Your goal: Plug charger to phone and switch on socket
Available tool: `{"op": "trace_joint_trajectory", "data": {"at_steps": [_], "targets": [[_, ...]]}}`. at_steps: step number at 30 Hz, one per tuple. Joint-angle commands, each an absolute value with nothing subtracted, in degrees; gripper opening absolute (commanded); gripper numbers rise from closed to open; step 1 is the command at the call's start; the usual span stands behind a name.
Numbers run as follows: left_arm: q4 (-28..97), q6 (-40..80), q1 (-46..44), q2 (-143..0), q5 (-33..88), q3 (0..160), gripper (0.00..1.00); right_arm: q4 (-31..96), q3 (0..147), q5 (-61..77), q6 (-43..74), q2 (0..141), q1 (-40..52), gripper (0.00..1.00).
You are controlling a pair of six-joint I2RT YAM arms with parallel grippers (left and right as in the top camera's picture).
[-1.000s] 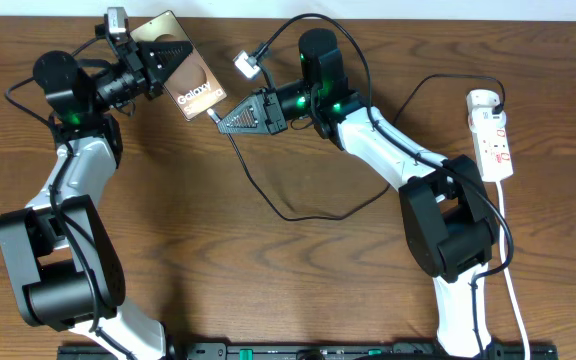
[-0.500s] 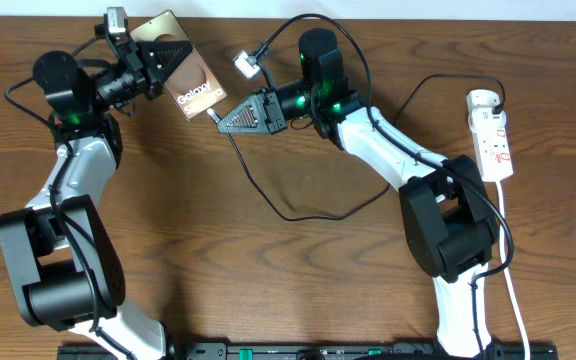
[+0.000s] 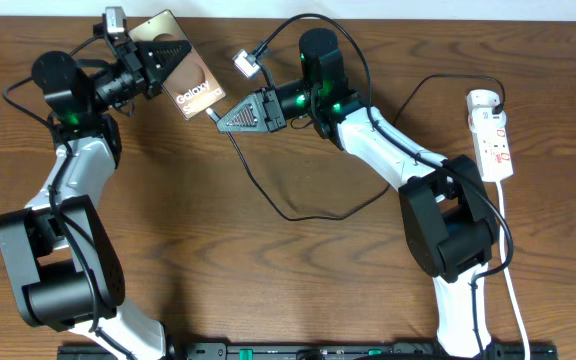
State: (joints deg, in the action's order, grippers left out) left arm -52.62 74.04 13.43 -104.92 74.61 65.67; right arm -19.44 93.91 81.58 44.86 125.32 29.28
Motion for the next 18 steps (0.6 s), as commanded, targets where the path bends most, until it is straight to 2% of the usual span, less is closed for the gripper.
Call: {"op": "trace_joint_trajectory", "data": {"at_steps": [1,18], "targets": [[-53.30,72.14,13.15,-104.42,77.60,65.95,0.07,-20.23,94.39,78.52,46.85,125.82,29.19,0.01],[-53.30,70.94,11.81,-104.42,77.87,65.95,0.07,-26.55,94.39,76.16,54.02,125.82,29.26,0.01]]}}
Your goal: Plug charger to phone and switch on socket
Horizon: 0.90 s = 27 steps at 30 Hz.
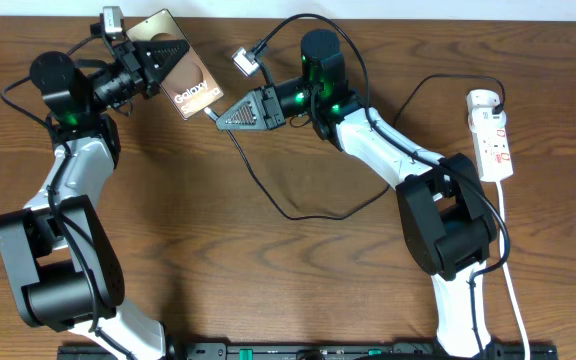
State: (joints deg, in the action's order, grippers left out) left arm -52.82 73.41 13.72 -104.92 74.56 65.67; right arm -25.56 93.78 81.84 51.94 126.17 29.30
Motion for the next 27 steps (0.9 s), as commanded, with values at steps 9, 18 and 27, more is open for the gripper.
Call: {"op": "trace_joint_trajectory", "data": {"at_steps": [9,18,27], "targets": [[-53.23,71.81,11.68,-104.42,74.76,65.95,0.07,-27.00,94.39,75.35,54.68,125.82,29.32,0.01],[-53.25,72.95,11.70,-104.42,72.36,65.95,0.07,-27.07,94.39,73.38,55.05,125.82,29.34,0.01],[-53.25,72.97,11.68,-104.42,72.38,65.95,0.07,-27.68,94.39,71.53,56.80,125.82,29.34,0.01]]}}
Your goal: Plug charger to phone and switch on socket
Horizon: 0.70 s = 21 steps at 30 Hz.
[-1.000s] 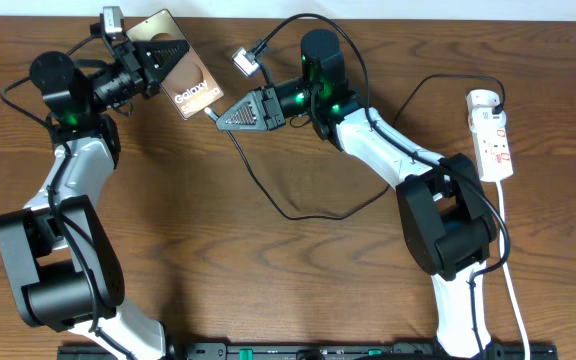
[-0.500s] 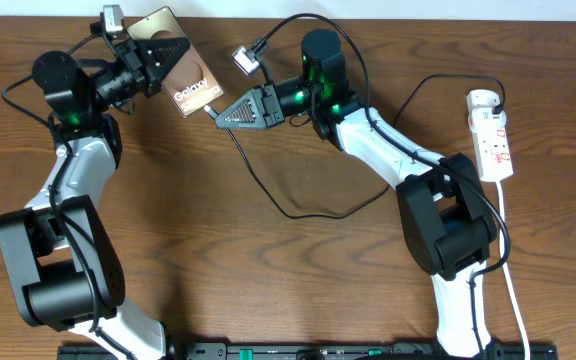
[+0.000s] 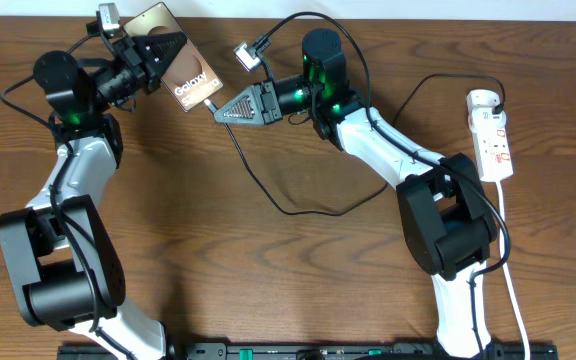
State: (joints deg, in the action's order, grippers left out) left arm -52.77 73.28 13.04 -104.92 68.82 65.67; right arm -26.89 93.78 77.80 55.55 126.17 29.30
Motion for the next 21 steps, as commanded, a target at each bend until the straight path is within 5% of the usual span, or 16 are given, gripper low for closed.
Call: {"op": "trace_joint_trajectory", "data": {"at_steps": [1,21], "targets": [[-53.25,72.95,11.68,-104.42,72.38,65.95,0.07,-27.70,94.39,71.24,56.93,125.82,29.34,0.01],[-53.25,72.95,11.64,-104.42,72.29,65.95,0.07,-33.01,94.39,67.61,62.35,125.82,29.34,0.01]]}}
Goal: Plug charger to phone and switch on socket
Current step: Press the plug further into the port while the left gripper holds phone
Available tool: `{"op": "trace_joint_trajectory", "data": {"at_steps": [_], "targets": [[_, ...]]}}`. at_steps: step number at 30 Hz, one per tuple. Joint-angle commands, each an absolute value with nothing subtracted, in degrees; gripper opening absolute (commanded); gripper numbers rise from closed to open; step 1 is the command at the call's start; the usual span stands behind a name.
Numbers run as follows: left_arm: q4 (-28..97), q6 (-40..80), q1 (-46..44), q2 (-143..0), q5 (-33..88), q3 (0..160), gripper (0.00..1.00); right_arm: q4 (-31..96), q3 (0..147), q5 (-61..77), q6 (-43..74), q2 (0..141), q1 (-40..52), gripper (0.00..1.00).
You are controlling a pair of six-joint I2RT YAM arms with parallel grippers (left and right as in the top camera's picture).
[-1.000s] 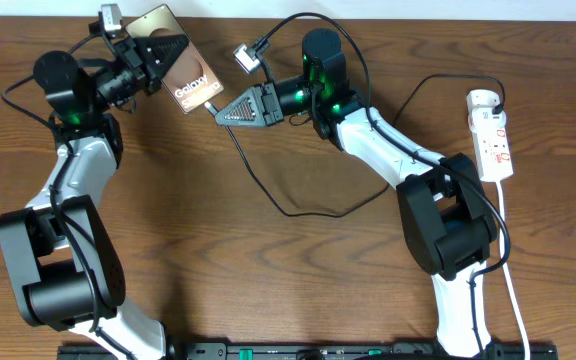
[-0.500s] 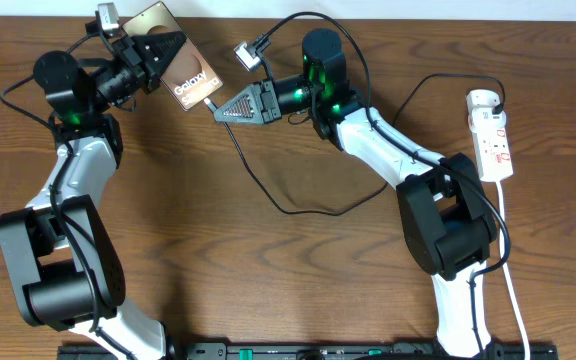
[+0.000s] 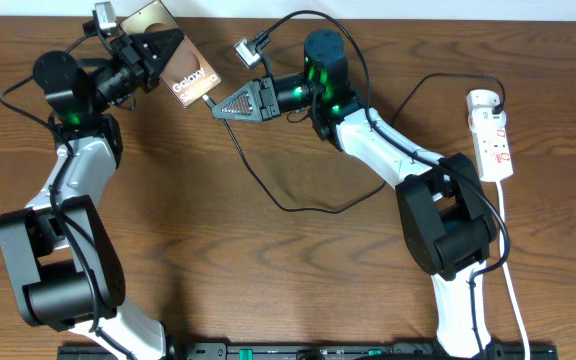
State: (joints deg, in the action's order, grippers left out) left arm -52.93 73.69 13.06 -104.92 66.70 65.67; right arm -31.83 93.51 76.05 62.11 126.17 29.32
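Note:
In the overhead view my left gripper (image 3: 164,52) is shut on a bronze Galaxy phone (image 3: 183,72), held tilted above the table's far left. My right gripper (image 3: 218,106) is shut on the plug end of a black charger cable (image 3: 268,190), its tips right at the phone's lower edge. Whether the plug is seated in the phone cannot be told. The cable loops across the table and runs to a white socket strip (image 3: 493,135) at the far right, where a white adapter (image 3: 482,100) sits in it.
A white lead (image 3: 513,290) trails from the socket strip down the right side. The cable loop lies on the wooden table (image 3: 268,280) between the arms. Both arm bases stand at the near edge.
The phone and my left gripper have shifted slightly up toward the far edge. My right gripper with the plug has moved up with it, staying at the phone's lower edge.
At first my left gripper held the phone tilted, and my right gripper held the plug just right of its lower edge. Across the moments both rose toward the far edge, and the gap between plug and phone closed.

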Motion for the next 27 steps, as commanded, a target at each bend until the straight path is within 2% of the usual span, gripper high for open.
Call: {"op": "trace_joint_trajectory", "data": {"at_steps": [1,27], "targets": [[-53.25,72.95,11.64,-104.42,72.27,65.95,0.07,-33.01,94.39,67.26,62.46,125.82,29.34,0.01],[-53.23,74.70,9.78,-104.42,68.05,65.87,0.07,-33.01,94.39,61.39,63.88,125.82,30.76,0.01]]}}
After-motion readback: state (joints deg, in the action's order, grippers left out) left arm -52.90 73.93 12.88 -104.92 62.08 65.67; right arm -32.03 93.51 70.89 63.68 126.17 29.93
